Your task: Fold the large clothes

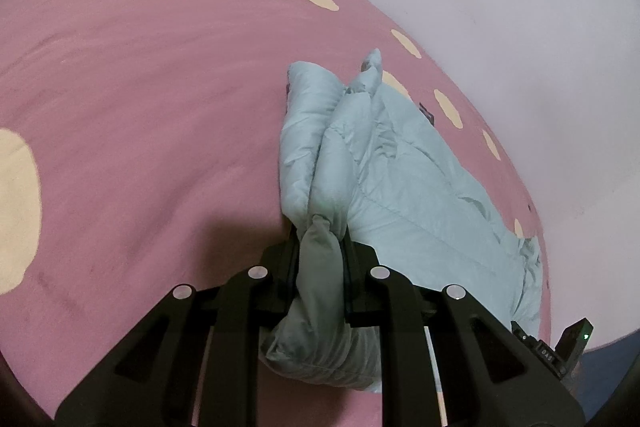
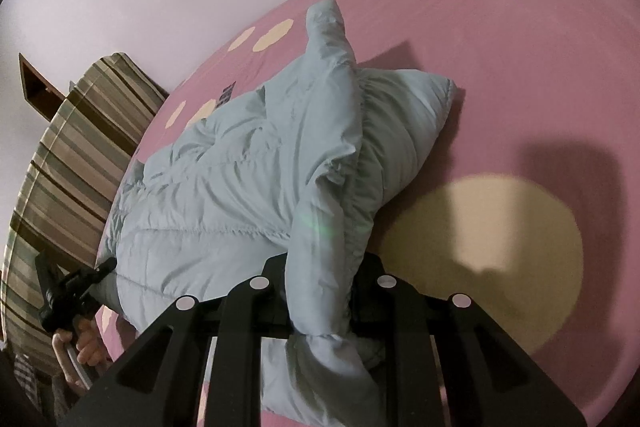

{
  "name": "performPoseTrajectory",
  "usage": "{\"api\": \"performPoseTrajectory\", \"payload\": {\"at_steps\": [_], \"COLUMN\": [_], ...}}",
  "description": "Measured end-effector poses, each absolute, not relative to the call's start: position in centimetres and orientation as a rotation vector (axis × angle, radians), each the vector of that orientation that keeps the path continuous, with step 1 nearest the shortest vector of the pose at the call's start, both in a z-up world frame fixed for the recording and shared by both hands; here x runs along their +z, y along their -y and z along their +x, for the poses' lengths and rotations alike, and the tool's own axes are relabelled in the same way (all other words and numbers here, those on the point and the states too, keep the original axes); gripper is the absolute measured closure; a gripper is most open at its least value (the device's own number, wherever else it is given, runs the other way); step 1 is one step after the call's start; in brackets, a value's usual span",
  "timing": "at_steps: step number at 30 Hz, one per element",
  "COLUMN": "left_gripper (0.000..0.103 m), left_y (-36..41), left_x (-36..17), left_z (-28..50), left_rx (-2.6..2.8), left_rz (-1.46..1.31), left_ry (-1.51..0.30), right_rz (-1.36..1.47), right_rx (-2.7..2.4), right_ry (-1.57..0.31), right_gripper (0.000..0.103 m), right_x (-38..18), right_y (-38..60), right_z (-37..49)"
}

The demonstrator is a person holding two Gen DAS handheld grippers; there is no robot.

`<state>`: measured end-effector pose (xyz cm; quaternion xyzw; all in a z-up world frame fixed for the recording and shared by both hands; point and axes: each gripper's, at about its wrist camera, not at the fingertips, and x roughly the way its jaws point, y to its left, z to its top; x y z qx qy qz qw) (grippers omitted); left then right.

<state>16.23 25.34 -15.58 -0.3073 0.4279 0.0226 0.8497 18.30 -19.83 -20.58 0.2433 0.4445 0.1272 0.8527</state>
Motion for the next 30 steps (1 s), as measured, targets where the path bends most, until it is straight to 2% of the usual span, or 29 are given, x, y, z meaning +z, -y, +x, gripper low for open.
{"api": "performPoseTrajectory", "payload": {"at_steps": [16,18,20,21,23,26,30], "left_gripper": [0.086,0.081,0.069,0.067,0.054,0.045,0.038], "left_y": [-25.6,-25.7,-25.6,-25.6,-25.5,-25.4,-25.5], "left_x": [-16.0,-16.0,-16.0,-15.9,-15.8,-15.2,-14.2], "left_z": [14.2,14.2,14.2,14.2,14.1,13.9,13.6], "left_rx": [0.058,0.066,0.091,0.097,0.099,0.103,0.106], "left_rz": [-0.61,-0.604,-0.587,-0.576,-0.559,-0.518,-0.47], "left_ry": [-0.912,-0.918,-0.926,-0.932,-0.933,-0.921,-0.908], "right_rz": [0.52,0.508,0.494,0.485,0.45,0.401,0.341], "right_rx": [0.264,0.263,0.243,0.233,0.199,0.137,0.017], "right_ry": [-0.927,-0.926,-0.92,-0.919,-0.903,-0.874,-0.791], "right_gripper": [0.084,0.08,0.072,0.071,0.065,0.056,0.053], "right_x": [-21.2,-21.1,-20.7,-20.6,-19.9,-18.7,-15.9], "right_y": [20.6,20.5,20.6,20.7,20.7,20.8,21.2], "right_z": [16.2,16.4,16.3,16.3,16.1,15.6,14.6]}}
